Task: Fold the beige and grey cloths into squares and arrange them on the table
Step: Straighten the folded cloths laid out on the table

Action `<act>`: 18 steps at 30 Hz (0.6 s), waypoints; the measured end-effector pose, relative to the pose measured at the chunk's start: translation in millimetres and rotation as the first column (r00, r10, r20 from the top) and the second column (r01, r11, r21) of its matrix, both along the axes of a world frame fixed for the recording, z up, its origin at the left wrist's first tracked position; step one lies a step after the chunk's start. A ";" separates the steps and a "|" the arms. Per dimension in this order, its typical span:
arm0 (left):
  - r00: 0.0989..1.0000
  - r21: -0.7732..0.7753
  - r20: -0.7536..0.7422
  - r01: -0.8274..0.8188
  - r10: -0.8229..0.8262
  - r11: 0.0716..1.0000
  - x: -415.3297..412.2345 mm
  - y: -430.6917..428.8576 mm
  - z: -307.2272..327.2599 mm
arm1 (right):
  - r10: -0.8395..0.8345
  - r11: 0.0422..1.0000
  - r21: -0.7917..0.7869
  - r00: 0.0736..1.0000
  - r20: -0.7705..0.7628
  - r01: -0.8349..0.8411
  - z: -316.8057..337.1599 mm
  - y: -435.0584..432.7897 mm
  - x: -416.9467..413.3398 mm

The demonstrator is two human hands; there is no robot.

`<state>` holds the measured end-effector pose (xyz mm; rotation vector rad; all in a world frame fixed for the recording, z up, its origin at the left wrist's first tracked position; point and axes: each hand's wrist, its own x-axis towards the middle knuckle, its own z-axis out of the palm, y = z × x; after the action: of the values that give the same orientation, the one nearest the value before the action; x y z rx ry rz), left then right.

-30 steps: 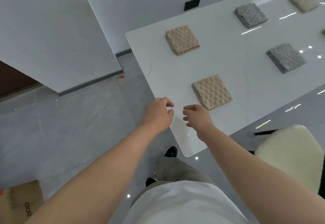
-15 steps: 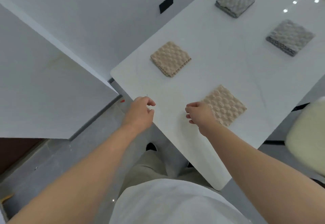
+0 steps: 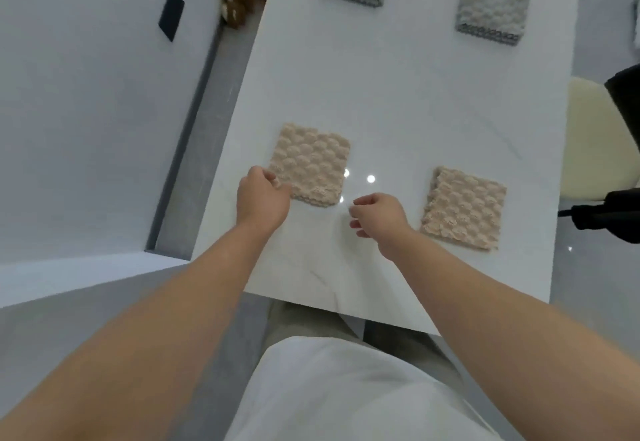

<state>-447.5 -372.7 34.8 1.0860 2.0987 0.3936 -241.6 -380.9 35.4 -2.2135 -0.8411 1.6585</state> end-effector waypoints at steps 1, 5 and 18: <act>0.999 -0.013 0.023 -0.049 0.049 0.999 -2.3 9.7 -1.5 | -0.046 0.999 -0.015 0.999 0.001 0.046 -0.2 3.8 -6.4; 0.994 -0.102 0.064 -0.078 0.084 0.992 -5.7 31.6 -14.7 | -0.184 0.980 -0.070 0.982 0.032 0.185 -7.1 20.2 -25.5; 0.985 -0.244 0.142 -0.059 0.095 0.968 -32.8 46.0 -29.9 | -0.194 0.966 -0.162 0.979 0.059 0.201 -7.1 29.6 -54.1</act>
<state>-480.3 -326.8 5.0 0.8102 1.9967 0.2445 -295.7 -351.3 28.3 -2.3637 -0.4856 1.6444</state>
